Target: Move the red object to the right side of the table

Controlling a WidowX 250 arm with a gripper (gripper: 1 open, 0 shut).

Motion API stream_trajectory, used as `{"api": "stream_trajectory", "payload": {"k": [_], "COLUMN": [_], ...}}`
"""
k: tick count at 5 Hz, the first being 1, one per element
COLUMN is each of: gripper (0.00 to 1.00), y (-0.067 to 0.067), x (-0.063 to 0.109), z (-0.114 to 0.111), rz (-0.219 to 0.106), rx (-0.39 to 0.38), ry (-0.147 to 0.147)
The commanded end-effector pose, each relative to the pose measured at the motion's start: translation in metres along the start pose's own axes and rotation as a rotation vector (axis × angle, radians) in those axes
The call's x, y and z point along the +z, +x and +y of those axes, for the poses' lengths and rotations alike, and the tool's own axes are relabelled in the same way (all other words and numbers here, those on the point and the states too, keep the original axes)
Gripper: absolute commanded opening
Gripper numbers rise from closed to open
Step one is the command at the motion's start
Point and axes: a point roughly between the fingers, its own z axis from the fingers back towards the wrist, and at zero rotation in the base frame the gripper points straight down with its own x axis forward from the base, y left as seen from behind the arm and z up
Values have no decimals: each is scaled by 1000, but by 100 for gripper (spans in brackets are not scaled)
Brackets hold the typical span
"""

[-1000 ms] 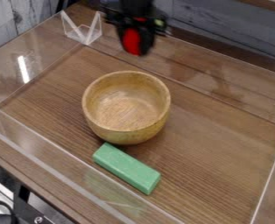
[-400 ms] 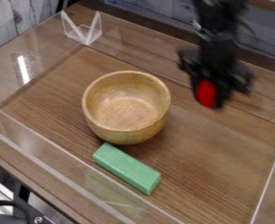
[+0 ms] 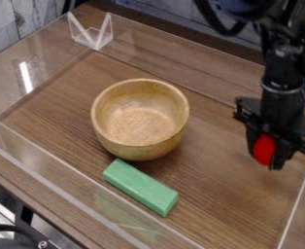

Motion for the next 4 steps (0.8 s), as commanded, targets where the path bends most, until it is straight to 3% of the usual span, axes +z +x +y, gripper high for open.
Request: {"api": "stream_trajectory", "payload": {"k": [1,2,3,4], "gripper": [100,100,100,100], "y": [7,8,9,5], "x": [16,24,42,47], "z": [-4,-3,-2,7], "rz": [-38,-29,-44,-69], "rx": [-33,-53,-61,-54], "ry": [-20,-32,-27,-23]}}
